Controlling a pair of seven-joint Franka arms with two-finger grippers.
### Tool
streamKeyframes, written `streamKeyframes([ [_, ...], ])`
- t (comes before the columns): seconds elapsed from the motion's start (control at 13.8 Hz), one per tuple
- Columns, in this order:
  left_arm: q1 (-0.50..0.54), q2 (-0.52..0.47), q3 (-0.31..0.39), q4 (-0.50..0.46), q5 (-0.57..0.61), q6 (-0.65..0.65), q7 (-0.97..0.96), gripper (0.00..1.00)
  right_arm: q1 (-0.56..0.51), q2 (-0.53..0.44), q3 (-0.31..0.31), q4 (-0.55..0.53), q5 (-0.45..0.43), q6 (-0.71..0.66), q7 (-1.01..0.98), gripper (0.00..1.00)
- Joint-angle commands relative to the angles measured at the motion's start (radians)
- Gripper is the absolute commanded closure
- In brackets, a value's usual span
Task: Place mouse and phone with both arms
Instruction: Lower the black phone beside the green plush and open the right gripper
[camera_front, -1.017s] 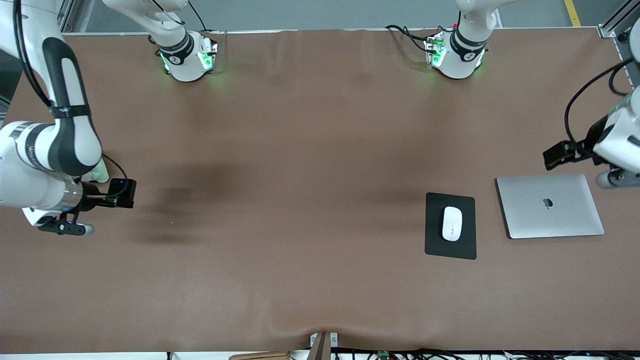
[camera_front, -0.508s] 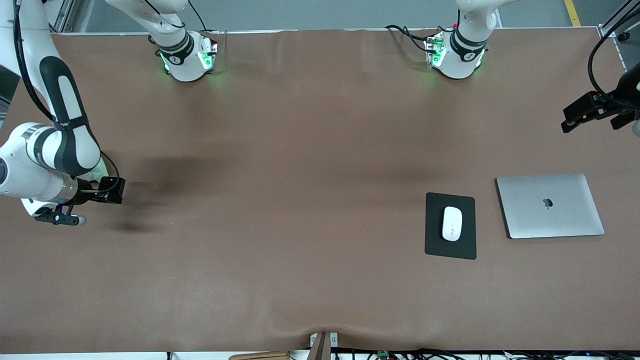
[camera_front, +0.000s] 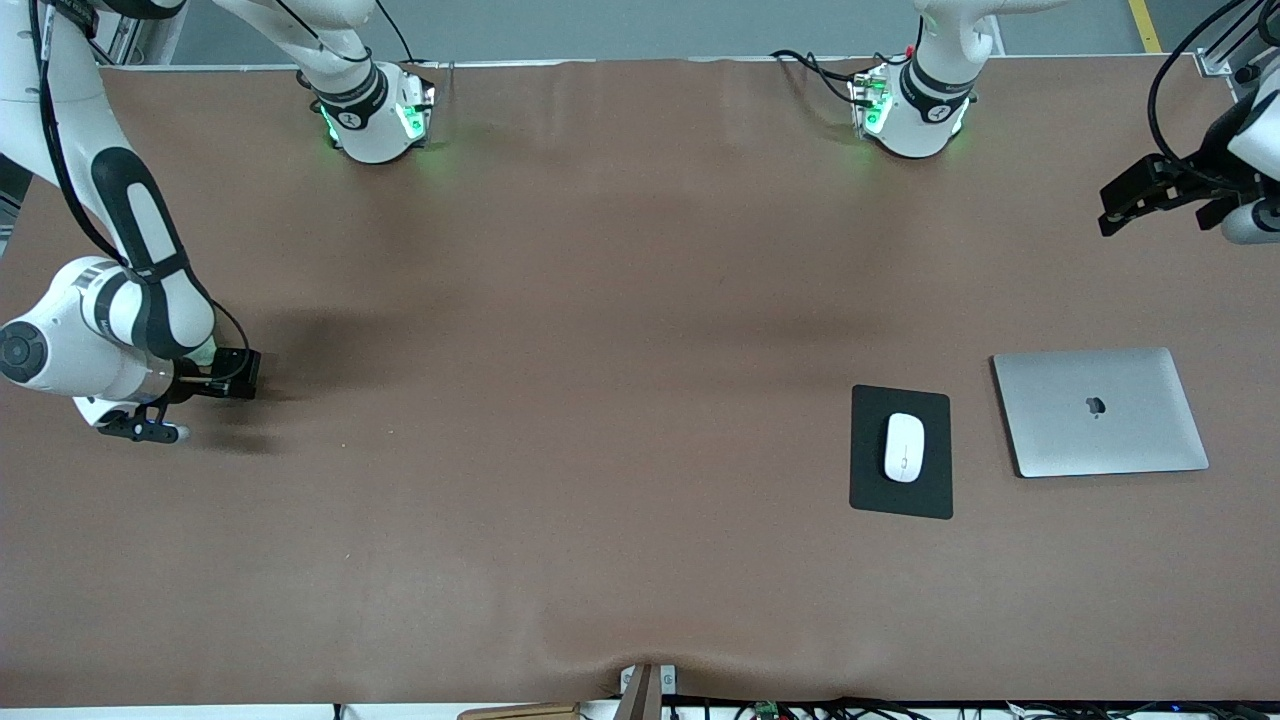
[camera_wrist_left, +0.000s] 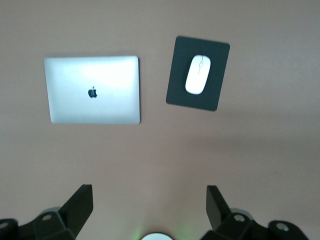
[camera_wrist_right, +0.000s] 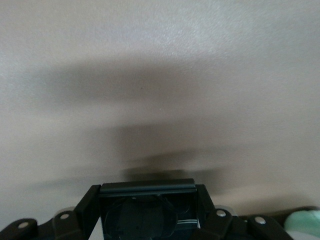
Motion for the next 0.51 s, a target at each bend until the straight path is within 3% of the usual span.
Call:
streamKeyframes([
  [0.0, -0.003, -0.041, 0.014, -0.036, -0.034, -0.020, -0.007, 0.00, -0.018, 0.000, 0.018, 0.004, -0.016, 0.004, -0.010, 0.46],
  [0.07, 0.002, -0.040, 0.016, -0.033, -0.045, -0.020, -0.005, 0.00, -0.018, 0.003, 0.018, 0.006, -0.016, 0.005, -0.010, 0.18],
  [0.15, 0.009, -0.034, 0.016, -0.028, -0.046, -0.020, -0.004, 0.00, -0.016, 0.003, 0.018, 0.007, -0.016, 0.003, -0.010, 0.00],
  [0.44, 0.006, -0.018, 0.014, -0.013, -0.046, -0.016, 0.010, 0.00, -0.004, -0.017, 0.021, 0.026, -0.016, -0.023, -0.001, 0.00],
])
